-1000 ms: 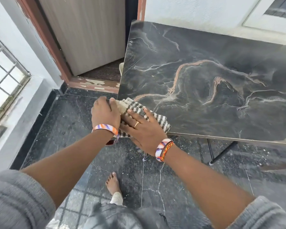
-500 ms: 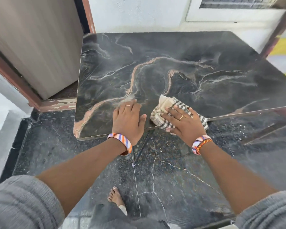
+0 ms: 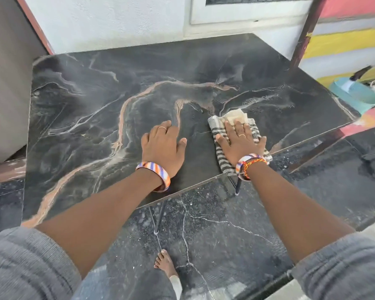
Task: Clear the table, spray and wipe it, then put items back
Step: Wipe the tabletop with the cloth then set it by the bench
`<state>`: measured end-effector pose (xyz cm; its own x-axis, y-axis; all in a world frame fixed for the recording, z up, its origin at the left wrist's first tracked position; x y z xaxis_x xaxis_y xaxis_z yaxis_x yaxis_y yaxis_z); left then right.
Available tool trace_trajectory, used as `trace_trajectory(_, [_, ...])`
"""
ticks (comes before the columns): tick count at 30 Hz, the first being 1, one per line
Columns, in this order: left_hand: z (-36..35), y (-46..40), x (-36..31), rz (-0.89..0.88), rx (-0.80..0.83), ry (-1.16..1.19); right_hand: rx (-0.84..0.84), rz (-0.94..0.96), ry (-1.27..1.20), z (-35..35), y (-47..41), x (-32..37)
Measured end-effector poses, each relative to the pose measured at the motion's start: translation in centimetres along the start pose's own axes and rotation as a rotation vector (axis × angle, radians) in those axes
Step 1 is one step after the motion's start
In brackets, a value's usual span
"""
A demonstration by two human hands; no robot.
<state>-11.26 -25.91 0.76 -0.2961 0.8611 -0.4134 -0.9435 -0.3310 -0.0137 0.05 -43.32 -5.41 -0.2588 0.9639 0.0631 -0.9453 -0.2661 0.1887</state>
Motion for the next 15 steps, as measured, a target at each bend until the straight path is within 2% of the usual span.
trace_trajectory(8, [-2.5,-9.3,-2.7,-0.053,0.086,-0.003,-0.017,-0.464,-0.101,1.3,-5.2,-9.0])
trace_trajectory(15, [-5.0,-14.0,-9.8,-0.294,0.164,-0.023,-0.031,-0.768,-0.206,2.7,-7.3,-16.3])
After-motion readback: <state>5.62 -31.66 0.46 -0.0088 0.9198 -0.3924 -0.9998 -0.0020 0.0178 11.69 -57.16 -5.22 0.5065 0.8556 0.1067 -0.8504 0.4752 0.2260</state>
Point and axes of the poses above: each hand's wrist, its own y-axis away from the middle knuckle, its own z-axis out of the back of the hand, x = y × z, the point moved 9 cm from there along -y, towards the middle knuckle, and after that the axes turned 3 degrees about y, right-handed, at the moved point
